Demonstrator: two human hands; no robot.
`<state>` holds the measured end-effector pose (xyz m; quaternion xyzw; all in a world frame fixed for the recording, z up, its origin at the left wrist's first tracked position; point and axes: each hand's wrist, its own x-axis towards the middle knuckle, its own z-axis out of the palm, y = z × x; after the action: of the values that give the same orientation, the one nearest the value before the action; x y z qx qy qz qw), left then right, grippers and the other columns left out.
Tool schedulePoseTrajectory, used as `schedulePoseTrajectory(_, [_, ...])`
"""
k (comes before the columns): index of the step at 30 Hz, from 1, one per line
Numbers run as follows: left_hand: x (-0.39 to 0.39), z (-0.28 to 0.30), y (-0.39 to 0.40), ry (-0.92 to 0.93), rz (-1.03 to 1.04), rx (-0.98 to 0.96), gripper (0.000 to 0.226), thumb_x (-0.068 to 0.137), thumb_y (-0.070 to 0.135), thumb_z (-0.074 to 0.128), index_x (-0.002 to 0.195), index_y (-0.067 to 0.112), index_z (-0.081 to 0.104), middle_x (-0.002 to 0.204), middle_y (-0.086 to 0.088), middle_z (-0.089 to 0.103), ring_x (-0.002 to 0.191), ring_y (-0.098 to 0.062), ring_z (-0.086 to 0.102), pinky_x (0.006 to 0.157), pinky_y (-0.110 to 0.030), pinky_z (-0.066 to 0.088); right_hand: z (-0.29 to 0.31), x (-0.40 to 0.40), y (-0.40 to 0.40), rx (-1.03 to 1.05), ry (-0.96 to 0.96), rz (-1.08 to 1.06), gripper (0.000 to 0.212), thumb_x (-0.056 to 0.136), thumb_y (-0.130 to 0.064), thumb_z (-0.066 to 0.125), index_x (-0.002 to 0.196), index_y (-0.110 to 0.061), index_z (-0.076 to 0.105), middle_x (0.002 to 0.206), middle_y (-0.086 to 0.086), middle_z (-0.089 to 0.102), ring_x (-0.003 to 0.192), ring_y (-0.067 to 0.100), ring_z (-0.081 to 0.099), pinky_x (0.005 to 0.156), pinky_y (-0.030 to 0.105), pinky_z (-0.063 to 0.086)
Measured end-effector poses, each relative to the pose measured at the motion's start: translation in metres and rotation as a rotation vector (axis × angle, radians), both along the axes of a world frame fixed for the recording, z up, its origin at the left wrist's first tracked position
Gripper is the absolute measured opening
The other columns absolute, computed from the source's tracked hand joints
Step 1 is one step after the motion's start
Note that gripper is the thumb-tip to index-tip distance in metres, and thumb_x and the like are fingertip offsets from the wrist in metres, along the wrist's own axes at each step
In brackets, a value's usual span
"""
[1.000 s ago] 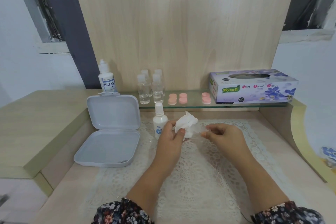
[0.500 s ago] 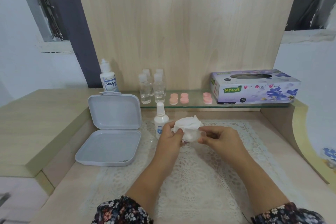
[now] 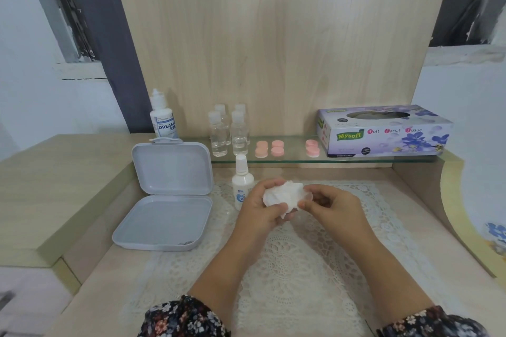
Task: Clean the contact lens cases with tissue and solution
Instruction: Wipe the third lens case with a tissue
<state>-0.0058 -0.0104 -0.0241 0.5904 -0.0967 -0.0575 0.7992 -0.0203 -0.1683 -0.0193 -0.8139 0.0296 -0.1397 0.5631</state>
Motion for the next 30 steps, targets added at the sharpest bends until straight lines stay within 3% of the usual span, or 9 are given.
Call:
schedulePoseTrajectory(7, [-0.003,0.001,-0.001,-0.112,0.030,0.098,0.035,0.087,-0.003,0.064,0.108,0.024,0.072,0.125,0.000,0.063,0.105,-0.021,0.066,0.083,-0.029,0.057,0.000,-0.001,0.002,-0.007,-0.027,0.025,0.030,0.080,-0.020,0.077,0.109,-0.026,0.070,0.087,-0.005,0.067,0.083,0.009,0.063,0.074,0.018,0.049])
schedulePoseTrajectory(10, [0.000,-0.002,-0.001,-0.104,0.070,0.186,0.033,0.087,0.003,0.067,0.115,0.020,0.069,0.124,-0.002,0.063,0.092,-0.019,0.071,0.085,-0.030,0.057,0.000,0.000,0.003,-0.007,-0.035,0.036,0.029,0.080,-0.020,0.077,0.108,-0.027,0.070,0.087,-0.004,0.068,0.083,0.010,0.064,0.075,0.020,0.051])
schedulePoseTrajectory(13, [0.005,-0.007,-0.001,-0.055,0.091,0.220,0.037,0.085,0.005,0.070,0.119,0.017,0.065,0.120,-0.007,0.064,0.094,-0.022,0.070,0.083,-0.029,0.057,0.000,0.001,0.003,0.003,-0.036,0.059,0.028,0.079,-0.019,0.077,0.104,-0.031,0.071,0.083,-0.006,0.069,0.079,0.009,0.064,0.073,0.020,0.051])
schedulePoseTrajectory(16, [0.008,-0.008,0.000,-0.050,0.106,0.262,0.030,0.084,0.010,0.072,0.112,0.021,0.067,0.114,-0.008,0.067,0.095,-0.023,0.070,0.081,-0.027,0.057,-0.001,0.002,0.004,0.028,-0.030,0.084,0.027,0.079,-0.018,0.078,0.098,-0.035,0.070,0.082,-0.006,0.069,0.080,0.011,0.065,0.074,0.021,0.052])
schedulePoseTrajectory(19, [0.009,-0.007,0.000,-0.055,0.142,0.254,0.025,0.082,0.012,0.074,0.104,0.023,0.070,0.110,-0.006,0.069,0.097,-0.026,0.069,0.084,-0.032,0.057,0.002,0.003,0.003,0.072,-0.004,0.105,0.034,0.079,-0.014,0.076,0.107,-0.033,0.069,0.094,-0.005,0.067,0.087,0.012,0.064,0.073,0.017,0.051])
schedulePoseTrajectory(22, [0.010,-0.004,0.000,-0.043,0.168,0.198,0.024,0.081,0.008,0.075,0.101,0.020,0.072,0.109,-0.004,0.071,0.098,-0.026,0.068,0.087,-0.037,0.056,0.002,0.007,0.002,0.196,0.122,0.173,0.051,0.082,-0.006,0.070,0.127,-0.026,0.058,0.112,0.001,0.064,0.100,0.018,0.065,0.083,0.028,0.054])
schedulePoseTrajectory(24, [0.009,-0.003,0.000,-0.054,0.169,0.181,0.024,0.080,0.006,0.075,0.101,0.018,0.073,0.108,-0.004,0.071,0.095,-0.022,0.068,0.085,-0.033,0.057,0.001,0.008,0.001,0.389,0.204,0.260,0.046,0.086,-0.002,0.064,0.129,-0.016,0.057,0.110,0.011,0.070,0.101,0.028,0.068,0.090,0.039,0.054])
schedulePoseTrajectory(26, [0.008,-0.002,0.000,-0.073,0.166,0.196,0.023,0.080,0.006,0.074,0.100,0.019,0.073,0.105,-0.003,0.072,0.090,-0.016,0.067,0.080,-0.027,0.056,0.003,0.006,0.002,0.530,0.210,0.334,0.031,0.090,0.002,0.057,0.118,-0.007,0.063,0.100,0.017,0.073,0.094,0.029,0.071,0.084,0.036,0.057])
schedulePoseTrajectory(30, [0.008,-0.001,0.000,-0.085,0.179,0.229,0.025,0.080,0.009,0.075,0.104,0.015,0.073,0.102,-0.003,0.073,0.088,-0.018,0.068,0.080,-0.032,0.057,0.005,0.006,0.002,0.519,0.141,0.211,0.022,0.088,0.006,0.059,0.106,0.000,0.069,0.089,0.014,0.075,0.079,0.021,0.072,0.065,0.022,0.057])
